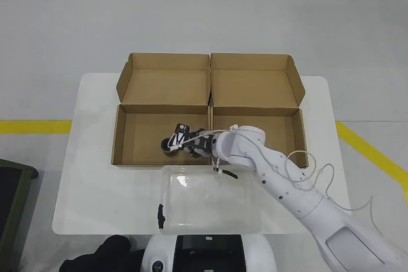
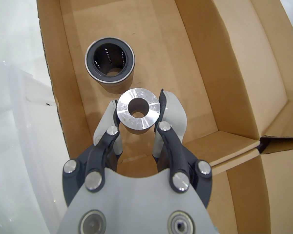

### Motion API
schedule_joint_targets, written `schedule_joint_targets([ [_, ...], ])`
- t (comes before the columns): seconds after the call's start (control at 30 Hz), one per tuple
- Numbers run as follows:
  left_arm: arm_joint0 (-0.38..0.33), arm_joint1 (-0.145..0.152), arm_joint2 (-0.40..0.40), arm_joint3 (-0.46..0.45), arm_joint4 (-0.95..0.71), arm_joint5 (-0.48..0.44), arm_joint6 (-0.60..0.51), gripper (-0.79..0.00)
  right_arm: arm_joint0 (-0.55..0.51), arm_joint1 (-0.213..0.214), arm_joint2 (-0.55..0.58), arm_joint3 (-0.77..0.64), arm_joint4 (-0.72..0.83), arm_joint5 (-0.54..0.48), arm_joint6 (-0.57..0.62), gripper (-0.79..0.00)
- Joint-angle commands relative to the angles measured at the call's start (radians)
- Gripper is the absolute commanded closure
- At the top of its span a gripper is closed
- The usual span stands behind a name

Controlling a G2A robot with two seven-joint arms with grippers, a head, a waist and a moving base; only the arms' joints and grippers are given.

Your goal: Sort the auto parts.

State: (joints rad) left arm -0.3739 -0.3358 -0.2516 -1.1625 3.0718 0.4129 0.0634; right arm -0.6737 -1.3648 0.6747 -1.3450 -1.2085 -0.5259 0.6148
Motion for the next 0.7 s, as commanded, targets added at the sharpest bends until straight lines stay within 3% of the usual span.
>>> schedule_joint_targets([
  [0.0,0.000,0.000,0.000,0.000,0.000,0.000,0.000,-0.785,0.005,-0.004,-0.005,0.012,0.000,-0.003,0.003,-0.108],
  [0.3,0.000,0.000,0.000,0.000,0.000,0.000,0.000,-0.785,0.022,-0.023,-0.022,0.061,0.002,-0.010,0.002,-0.185],
  [0.47,0.000,0.000,0.000,0.000,0.000,0.000,0.000,-0.785,0.025,-0.031,-0.025,0.084,0.003,-0.013,0.002,-0.323],
  [0.67,0.000,0.000,0.000,0.000,0.000,0.000,0.000,-0.785,0.026,-0.037,-0.021,0.094,0.005,-0.019,0.000,-0.348],
])
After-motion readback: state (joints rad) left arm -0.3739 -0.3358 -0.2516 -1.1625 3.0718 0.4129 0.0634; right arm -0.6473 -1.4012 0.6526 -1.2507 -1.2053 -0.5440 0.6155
